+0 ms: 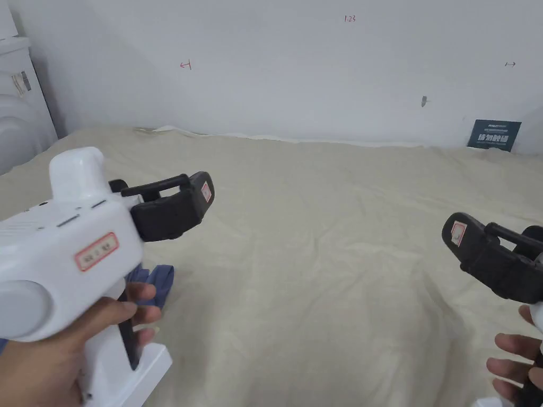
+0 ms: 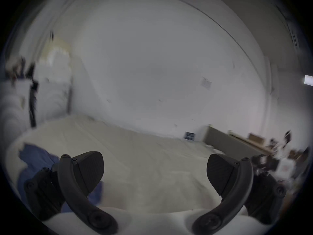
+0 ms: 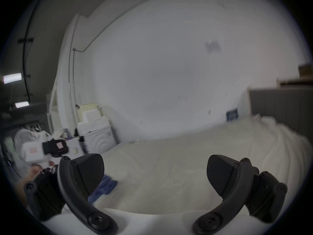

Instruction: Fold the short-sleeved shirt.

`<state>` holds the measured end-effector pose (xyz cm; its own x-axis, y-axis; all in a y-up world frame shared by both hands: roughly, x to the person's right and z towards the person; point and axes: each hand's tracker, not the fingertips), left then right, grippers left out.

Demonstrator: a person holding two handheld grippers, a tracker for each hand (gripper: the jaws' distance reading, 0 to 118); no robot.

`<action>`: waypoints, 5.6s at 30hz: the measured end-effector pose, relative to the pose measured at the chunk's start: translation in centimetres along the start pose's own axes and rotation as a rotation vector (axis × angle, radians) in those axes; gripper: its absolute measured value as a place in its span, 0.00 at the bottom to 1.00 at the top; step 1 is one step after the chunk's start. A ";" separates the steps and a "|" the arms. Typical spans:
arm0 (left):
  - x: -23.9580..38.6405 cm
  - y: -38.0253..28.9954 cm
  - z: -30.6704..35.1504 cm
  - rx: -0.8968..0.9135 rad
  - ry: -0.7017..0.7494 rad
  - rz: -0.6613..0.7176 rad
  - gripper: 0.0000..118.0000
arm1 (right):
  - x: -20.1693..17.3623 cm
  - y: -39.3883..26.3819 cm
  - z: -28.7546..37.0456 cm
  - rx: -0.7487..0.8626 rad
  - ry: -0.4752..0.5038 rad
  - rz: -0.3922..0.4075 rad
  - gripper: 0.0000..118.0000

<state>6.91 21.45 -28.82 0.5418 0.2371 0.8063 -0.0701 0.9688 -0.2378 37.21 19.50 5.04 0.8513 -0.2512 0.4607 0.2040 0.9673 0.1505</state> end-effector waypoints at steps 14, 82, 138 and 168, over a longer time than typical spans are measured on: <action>3.4 -5.7 -1.0 0.098 0.189 -0.267 1.00 | -2.6 -5.6 -1.2 -0.017 -0.208 0.374 1.00; 3.0 -9.8 -8.7 -0.465 0.129 -0.195 0.00 | 5.2 -7.1 -3.7 -0.515 -0.392 0.154 0.00; -21.6 -9.3 6.6 -0.465 0.547 -0.077 0.00 | -19.9 -15.8 -15.6 -0.616 0.362 0.300 0.00; -38.5 -15.4 -9.3 -0.937 0.318 -0.100 0.93 | -14.2 -18.2 -16.2 -0.712 0.192 0.314 0.00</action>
<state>-5.04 -3.26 -61.27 0.7179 -0.0056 0.6961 0.6040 0.5021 -0.6189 29.26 6.04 -18.36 0.9751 -0.0160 0.2210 0.1457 0.7977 -0.5852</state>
